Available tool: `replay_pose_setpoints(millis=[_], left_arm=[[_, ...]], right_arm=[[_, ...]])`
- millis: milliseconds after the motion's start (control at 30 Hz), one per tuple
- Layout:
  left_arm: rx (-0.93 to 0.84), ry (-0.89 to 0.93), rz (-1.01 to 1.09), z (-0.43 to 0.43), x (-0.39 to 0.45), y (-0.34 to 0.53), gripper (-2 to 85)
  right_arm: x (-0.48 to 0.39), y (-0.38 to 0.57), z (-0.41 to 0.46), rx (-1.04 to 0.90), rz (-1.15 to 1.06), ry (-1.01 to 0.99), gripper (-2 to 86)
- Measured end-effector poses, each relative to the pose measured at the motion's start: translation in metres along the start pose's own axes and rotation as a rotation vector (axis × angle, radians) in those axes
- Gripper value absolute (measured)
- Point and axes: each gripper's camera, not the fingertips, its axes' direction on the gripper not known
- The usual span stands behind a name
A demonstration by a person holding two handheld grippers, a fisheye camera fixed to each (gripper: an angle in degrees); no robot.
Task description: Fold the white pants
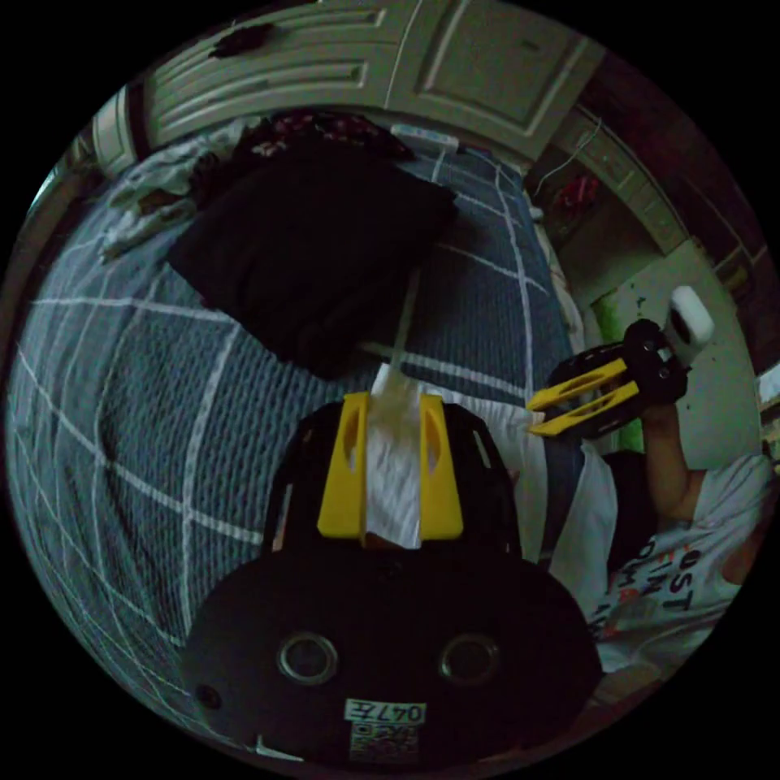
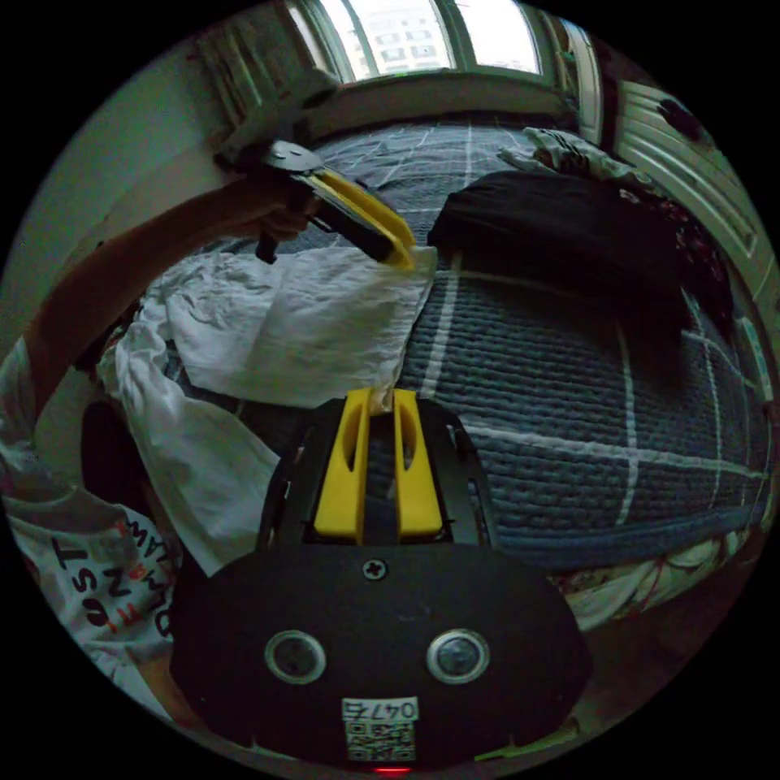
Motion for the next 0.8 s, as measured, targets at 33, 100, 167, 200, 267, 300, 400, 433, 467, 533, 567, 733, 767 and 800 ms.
replay_pose_setpoints(millis=[33,100,167,200,267,300,400,433,467,533,567,733,767,800], left_arm=[[-0.035,0.018,-0.002,0.008,0.002,-0.006,3.6],[-0.079,-0.035,0.012,0.016,0.011,-0.011,0.6],[-0.049,-0.068,0.044,0.010,0.023,-0.016,-0.4],[-0.032,-0.079,0.041,0.007,0.026,-0.016,-0.5],[0.090,-0.146,0.038,-0.017,0.040,-0.017,-0.7],[0.120,-0.180,0.042,-0.024,0.044,-0.016,-0.8],[0.255,-0.412,0.137,-0.055,0.073,-0.018,-0.8],[0.279,-0.477,0.165,-0.063,0.080,-0.022,-0.8],[0.293,-0.500,0.181,-0.069,0.083,-0.027,-0.8],[0.304,-0.492,0.175,-0.073,0.082,-0.038,-0.8],[0.307,-0.485,0.165,-0.074,0.081,-0.045,-0.8],[0.236,-0.566,0.228,-0.046,0.089,-0.068,-0.5],[0.205,-0.591,0.224,-0.035,0.090,-0.070,-0.2],[0.192,-0.599,0.217,-0.029,0.090,-0.071,-0.1]], right_arm=[[-0.002,0.001,-0.003,-0.004,-0.032,0.021,1.0],[-0.003,0.003,-0.005,-0.008,-0.061,0.029,0.9],[-0.002,0.004,-0.006,-0.019,-0.077,0.034,0.5],[-0.002,0.006,-0.010,-0.009,-0.085,0.030,0.3],[0.000,0.011,-0.019,0.045,-0.082,0.021,0.1],[0.000,0.014,-0.027,0.120,-0.075,0.047,0.0],[0.000,0.021,-0.049,0.368,-0.037,0.127,0.0],[0.000,0.021,-0.055,0.441,-0.008,0.156,0.0],[0.001,0.021,-0.057,0.464,0.008,0.170,0.0],[0.002,0.017,-0.067,0.512,0.063,0.257,0.0],[0.002,0.016,-0.069,0.522,0.074,0.278,0.0],[0.006,0.008,-0.068,0.495,0.136,0.470,0.0],[0.007,0.006,-0.066,0.484,0.141,0.477,0.1],[0.010,0.003,-0.062,0.449,0.152,0.477,0.2]])
